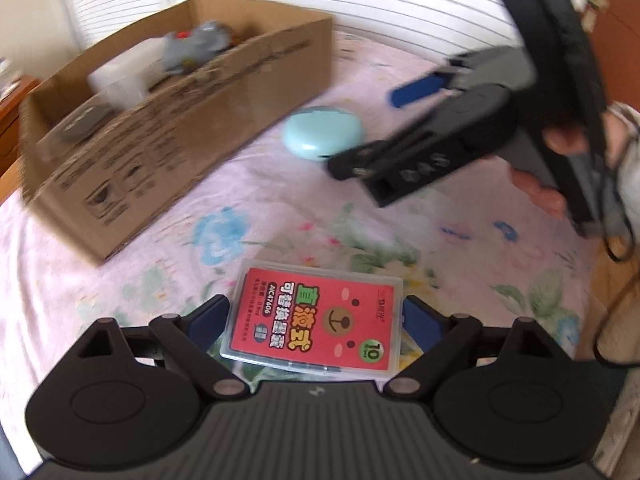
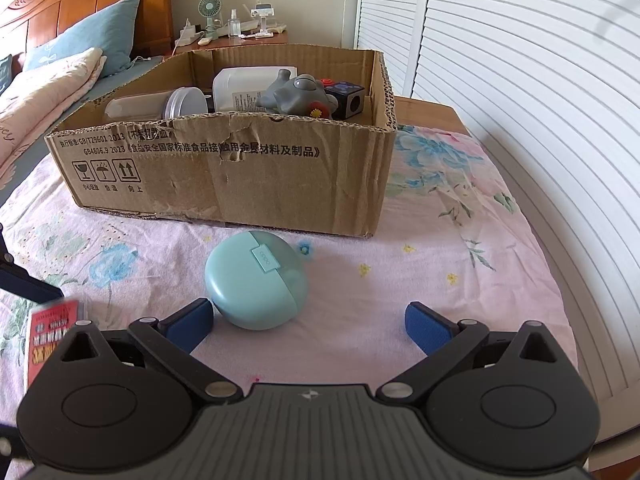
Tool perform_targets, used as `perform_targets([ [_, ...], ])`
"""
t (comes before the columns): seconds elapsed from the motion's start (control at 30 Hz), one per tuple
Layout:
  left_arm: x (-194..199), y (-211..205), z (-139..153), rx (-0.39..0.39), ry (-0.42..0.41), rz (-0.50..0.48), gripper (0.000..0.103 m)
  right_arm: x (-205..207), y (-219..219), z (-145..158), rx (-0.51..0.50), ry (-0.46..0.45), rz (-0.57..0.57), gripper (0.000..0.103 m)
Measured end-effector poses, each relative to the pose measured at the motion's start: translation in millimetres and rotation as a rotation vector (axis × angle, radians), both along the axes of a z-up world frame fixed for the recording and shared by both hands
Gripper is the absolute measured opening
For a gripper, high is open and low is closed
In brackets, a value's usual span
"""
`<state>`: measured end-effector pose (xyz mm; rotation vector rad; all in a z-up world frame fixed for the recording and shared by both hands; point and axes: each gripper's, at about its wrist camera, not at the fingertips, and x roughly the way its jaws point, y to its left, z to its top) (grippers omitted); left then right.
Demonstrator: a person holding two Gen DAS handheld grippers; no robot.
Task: Organize rigid objects
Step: 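Grasp the red card pack with the left tool while the right tool grasps the mint-green case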
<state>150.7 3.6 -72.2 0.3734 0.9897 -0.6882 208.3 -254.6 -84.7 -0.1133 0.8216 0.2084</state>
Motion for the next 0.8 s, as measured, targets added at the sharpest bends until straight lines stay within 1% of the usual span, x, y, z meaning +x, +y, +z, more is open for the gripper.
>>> perform_targets([
  [0.13, 10, 14, -1, 0.000, 0.007, 0.191, 0.092, -1, -1, -1, 0.002, -0.009, 0.007, 0.103],
  [0.2, 11, 19, -1, -0.001, 0.010, 0.233, 0.092, -1, -1, -1, 0.002, -0.013, 0.022, 0.103],
  [0.27, 10, 21, -1, 0.002, 0.013, 0.241, 0.092, 2, 0, -1, 0.001, -0.012, 0.056, 0.103],
  [0.47, 11, 21, 0, 0.002, 0.013, 0.245, 0.092, 20, 10, 1, -0.001, 0.013, 0.229, 0.103],
  [0.67, 8, 23, 0, 0.000, 0.010, 0.231, 0.093, 17, 26, 4, -0.013, 0.046, 0.411, 0.103],
  [0.77, 9, 24, 0, 0.002, 0.010, 0.218, 0.093, 16, 29, 5, -0.020, 0.052, 0.443, 0.102],
  [0.8, 10, 24, 0, 0.003, 0.010, 0.213, 0.093, 17, 30, 5, -0.022, 0.052, 0.447, 0.099],
])
